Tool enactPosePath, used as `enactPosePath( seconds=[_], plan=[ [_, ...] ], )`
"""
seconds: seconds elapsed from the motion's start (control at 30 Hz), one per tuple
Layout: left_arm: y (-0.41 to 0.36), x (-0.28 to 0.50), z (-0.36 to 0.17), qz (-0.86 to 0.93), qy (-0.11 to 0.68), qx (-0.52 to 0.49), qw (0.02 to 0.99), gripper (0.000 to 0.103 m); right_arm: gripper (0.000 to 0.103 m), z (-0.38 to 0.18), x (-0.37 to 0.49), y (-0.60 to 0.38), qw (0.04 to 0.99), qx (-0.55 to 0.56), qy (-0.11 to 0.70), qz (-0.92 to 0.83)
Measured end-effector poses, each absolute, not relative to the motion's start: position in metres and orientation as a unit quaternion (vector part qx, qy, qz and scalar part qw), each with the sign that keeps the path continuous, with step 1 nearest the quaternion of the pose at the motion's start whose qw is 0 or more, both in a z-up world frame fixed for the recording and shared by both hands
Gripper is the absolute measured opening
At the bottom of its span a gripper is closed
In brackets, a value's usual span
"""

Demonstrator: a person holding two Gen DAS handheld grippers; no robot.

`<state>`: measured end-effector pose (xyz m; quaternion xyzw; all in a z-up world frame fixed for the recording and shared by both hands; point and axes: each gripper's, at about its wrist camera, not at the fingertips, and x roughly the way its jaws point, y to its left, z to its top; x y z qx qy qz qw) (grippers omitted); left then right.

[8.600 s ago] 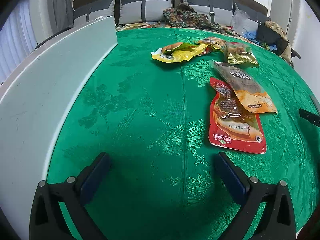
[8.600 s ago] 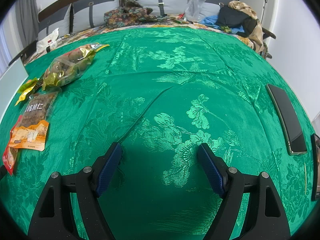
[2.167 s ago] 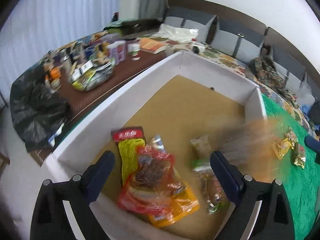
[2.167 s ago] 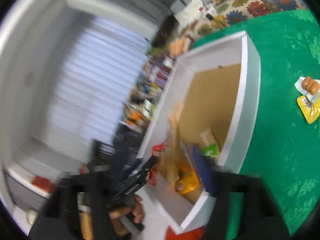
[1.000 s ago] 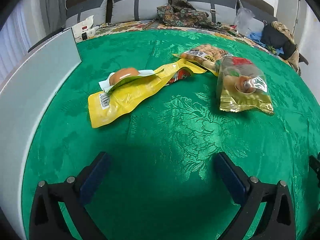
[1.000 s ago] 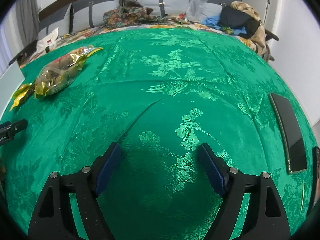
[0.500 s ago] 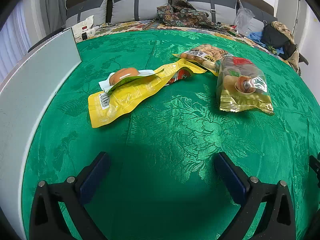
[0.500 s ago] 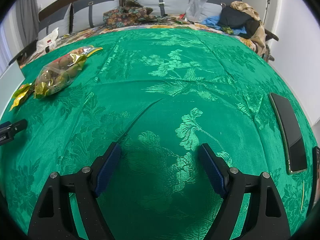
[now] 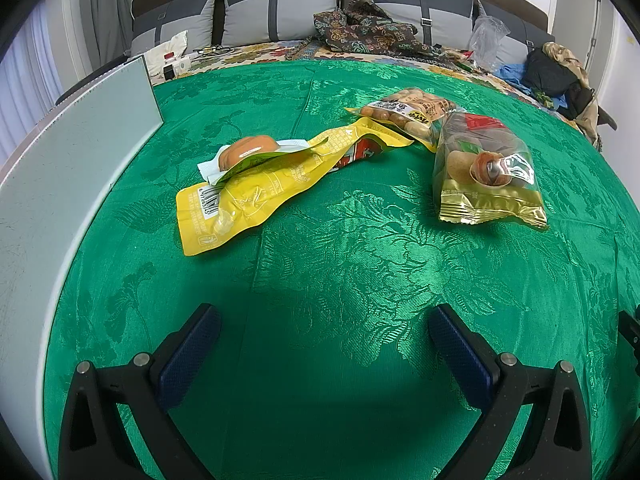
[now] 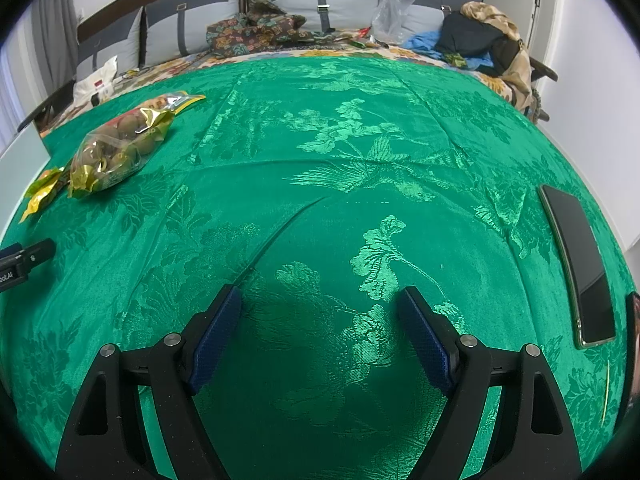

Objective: Organize snacks

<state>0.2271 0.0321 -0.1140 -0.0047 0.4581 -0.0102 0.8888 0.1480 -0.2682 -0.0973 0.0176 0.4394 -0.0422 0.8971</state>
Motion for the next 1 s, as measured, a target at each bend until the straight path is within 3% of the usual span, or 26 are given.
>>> enactPosePath(
  seconds=[1.0],
  plan=[
    [0.0318,0.2269,-0.1139,-0.01,0.458,-0.005,0.889,0.103,0.084,-0.0977,0.1484,-0.2698,0.897,0.018,0.439,-0.042]
  ],
)
